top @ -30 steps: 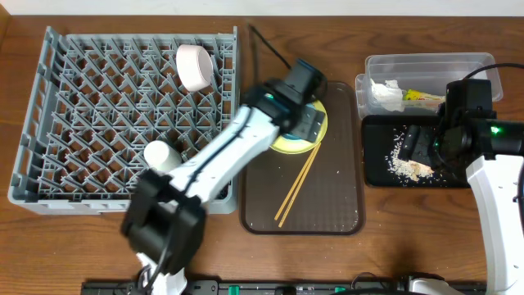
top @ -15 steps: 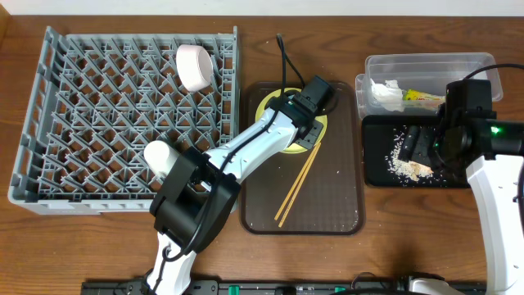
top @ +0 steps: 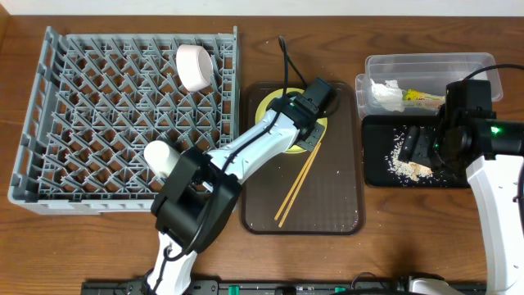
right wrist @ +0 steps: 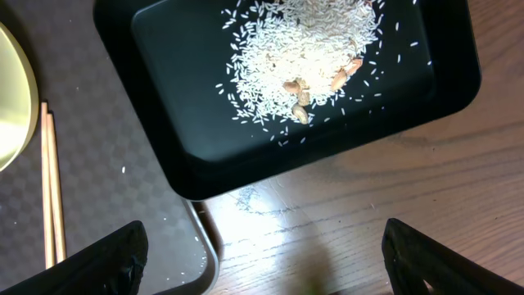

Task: Sort waste into correct bins and load items into the dishwasher rack
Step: 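Reach the left gripper to the light-blue bowl and grasp its rim, then carry the blue bowl into the rack and release it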

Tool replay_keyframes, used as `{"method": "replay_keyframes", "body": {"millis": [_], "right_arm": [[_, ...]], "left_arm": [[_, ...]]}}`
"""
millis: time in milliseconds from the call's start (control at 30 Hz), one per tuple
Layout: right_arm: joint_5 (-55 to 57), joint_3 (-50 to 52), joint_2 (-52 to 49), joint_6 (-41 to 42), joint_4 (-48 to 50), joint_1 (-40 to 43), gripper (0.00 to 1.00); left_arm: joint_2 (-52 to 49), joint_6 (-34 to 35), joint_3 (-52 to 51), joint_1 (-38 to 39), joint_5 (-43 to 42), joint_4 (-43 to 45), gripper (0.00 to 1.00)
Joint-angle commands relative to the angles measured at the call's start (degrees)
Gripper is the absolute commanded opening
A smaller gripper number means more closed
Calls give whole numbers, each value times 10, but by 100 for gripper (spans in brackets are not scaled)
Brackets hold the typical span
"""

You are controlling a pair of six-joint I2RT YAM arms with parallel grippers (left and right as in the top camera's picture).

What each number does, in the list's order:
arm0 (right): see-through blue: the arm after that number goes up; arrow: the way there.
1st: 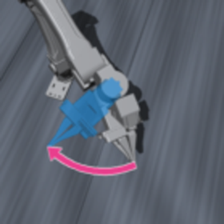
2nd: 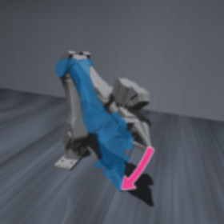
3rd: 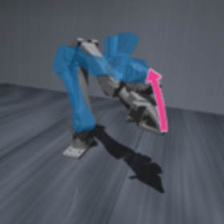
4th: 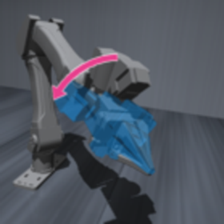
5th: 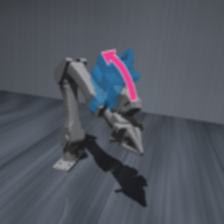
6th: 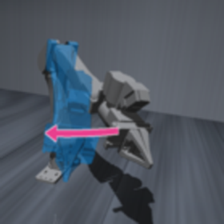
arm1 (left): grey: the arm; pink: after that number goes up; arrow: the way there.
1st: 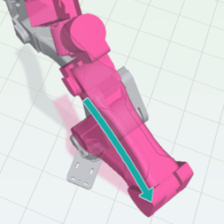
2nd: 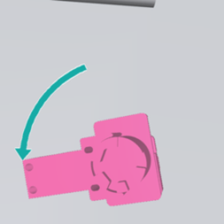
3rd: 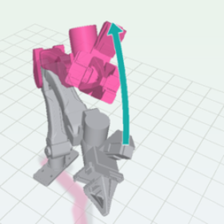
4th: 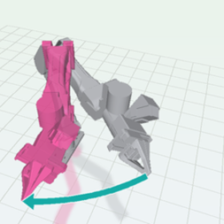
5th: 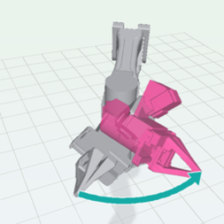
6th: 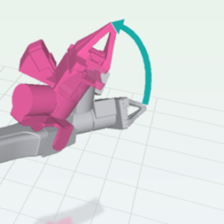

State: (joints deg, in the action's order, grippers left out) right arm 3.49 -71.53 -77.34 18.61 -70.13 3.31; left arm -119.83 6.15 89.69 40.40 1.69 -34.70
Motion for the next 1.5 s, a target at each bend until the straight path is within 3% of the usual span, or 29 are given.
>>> {"method": "replay_keyframes", "body": {"millis": [0,300,400,567,1000,1200,1467], "right_arm": [[7,-9,5,-4,-2,4,89],[8,-9,5,-4,-7,4,89],[8,-9,5,-4,-8,4,89],[9,-9,5,-9,-6,4,89],[8,-9,5,-11,-2,4,90],[8,-9,5,-16,-2,4,90],[8,-9,5,-16,-2,4,90]], "left_arm": [[-16,1,-8,1,1,-3,25],[-20,0,-12,1,2,3,19],[-20,1,-12,1,3,6,6],[-10,0,-2,1,3,6,6],[200,9,22,-32,-10,-50,6],[275,16,22,-155,-215,-86,6],[253,14,4,-370,-577,-99,6]]}}
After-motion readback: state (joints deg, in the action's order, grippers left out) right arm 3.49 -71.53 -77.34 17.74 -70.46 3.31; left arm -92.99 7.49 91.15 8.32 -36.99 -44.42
